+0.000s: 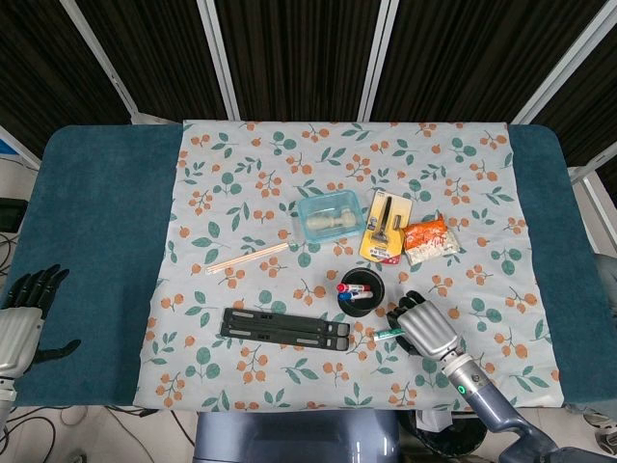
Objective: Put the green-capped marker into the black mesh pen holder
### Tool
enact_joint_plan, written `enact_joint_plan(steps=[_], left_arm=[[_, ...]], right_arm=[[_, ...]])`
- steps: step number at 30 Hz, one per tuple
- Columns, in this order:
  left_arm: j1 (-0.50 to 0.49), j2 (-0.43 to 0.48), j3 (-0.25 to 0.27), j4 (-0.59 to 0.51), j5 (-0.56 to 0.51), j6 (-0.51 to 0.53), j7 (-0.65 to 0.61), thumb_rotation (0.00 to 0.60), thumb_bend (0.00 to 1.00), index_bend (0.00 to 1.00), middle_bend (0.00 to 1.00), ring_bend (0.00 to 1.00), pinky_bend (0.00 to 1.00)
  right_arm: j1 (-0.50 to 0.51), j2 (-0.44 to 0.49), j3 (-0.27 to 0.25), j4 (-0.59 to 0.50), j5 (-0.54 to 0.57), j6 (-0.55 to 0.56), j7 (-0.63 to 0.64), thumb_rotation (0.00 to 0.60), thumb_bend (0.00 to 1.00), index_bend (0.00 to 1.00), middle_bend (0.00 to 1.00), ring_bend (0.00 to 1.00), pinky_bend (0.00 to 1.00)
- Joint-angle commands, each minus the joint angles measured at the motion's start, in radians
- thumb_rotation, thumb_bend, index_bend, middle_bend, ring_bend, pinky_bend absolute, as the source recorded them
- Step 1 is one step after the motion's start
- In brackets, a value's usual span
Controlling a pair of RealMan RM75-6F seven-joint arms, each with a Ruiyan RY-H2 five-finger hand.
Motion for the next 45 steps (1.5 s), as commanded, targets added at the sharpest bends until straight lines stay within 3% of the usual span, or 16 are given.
enact_joint_plan(steps=[1,7,11,16,23,28,37,45], left_arm=[[0.000,0.000,0.000,0.000,0.000,0.000,0.000,0.600,0.03,0.00,0.00,0.00,0.00],[0.000,0.001,0.000,-0.002,-0.001,0.000,0.000,0.600,0.03,0.00,0.00,0.00,0.00],[0.000,0.000,0.001,-0.002,0.000,0.001,0.001,0.600,0.03,0.00,0.00,0.00,0.00],[0.001,-0.002,0.001,-0.001,0.005,0.004,0.004,0.600,0.03,0.00,0.00,0.00,0.00],[0.002,-0.003,0.003,0.000,0.009,0.007,0.004,0.600,0.03,0.00,0.00,0.00,0.00],[0.002,-0.003,0.005,0.000,0.014,0.007,0.005,0.600,0.03,0.00,0.00,0.00,0.00],[0.001,0.000,0.002,-0.001,0.009,0.006,-0.004,0.600,0.03,0.00,0.00,0.00,0.00],[-0.001,0.001,0.002,0.003,0.013,0.005,-0.013,0.600,0.03,0.00,0.00,0.00,0.00]], right_arm=[[0.001,0.014,0.004,-0.025,-0.009,0.018,0.012,0.600,0.58,0.69,0.57,0.33,0.25],[0.001,0.054,0.038,-0.107,-0.006,0.066,0.045,0.600,0.58,0.69,0.57,0.33,0.25],[-0.013,0.078,0.092,-0.191,0.041,0.119,0.117,0.600,0.59,0.69,0.57,0.33,0.25],[-0.041,0.073,0.211,-0.364,0.220,0.161,0.269,0.600,0.59,0.69,0.57,0.33,0.25],[-0.042,0.059,0.350,-0.536,0.471,0.159,0.324,0.600,0.58,0.69,0.57,0.32,0.25],[-0.036,0.023,0.373,-0.565,0.552,0.158,0.318,0.600,0.58,0.69,0.57,0.32,0.25],[-0.016,-0.073,0.379,-0.572,0.583,0.172,0.306,0.600,0.58,0.69,0.57,0.32,0.25],[-0.001,-0.152,0.392,-0.509,0.599,0.191,0.295,0.600,0.59,0.69,0.57,0.31,0.25]])
